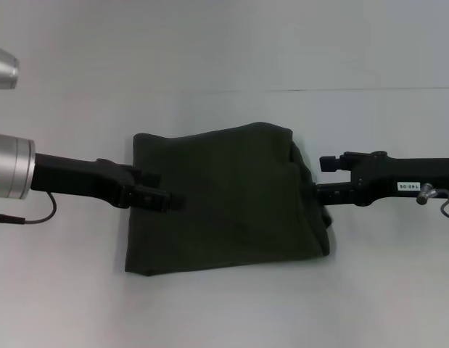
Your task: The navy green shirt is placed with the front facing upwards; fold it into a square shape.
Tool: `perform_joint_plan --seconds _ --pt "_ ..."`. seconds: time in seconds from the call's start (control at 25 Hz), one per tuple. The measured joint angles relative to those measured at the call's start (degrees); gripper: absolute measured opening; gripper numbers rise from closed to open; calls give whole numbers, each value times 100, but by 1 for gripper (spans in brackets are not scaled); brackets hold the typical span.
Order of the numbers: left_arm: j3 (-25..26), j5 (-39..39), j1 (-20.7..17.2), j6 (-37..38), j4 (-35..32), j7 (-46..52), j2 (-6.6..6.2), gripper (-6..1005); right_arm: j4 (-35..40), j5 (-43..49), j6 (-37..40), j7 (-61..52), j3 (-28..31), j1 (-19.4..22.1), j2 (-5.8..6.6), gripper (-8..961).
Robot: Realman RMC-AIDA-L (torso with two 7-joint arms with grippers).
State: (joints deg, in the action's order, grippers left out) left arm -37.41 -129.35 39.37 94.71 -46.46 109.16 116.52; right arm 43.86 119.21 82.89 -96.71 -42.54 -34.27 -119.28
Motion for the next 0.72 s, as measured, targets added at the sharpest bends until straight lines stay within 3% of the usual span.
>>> perform_joint_plan --seconds 0.72 --pt "-3 -2 105 18 -64 46 20 934 1 -65 -19 52 -3 -53 -25 940"
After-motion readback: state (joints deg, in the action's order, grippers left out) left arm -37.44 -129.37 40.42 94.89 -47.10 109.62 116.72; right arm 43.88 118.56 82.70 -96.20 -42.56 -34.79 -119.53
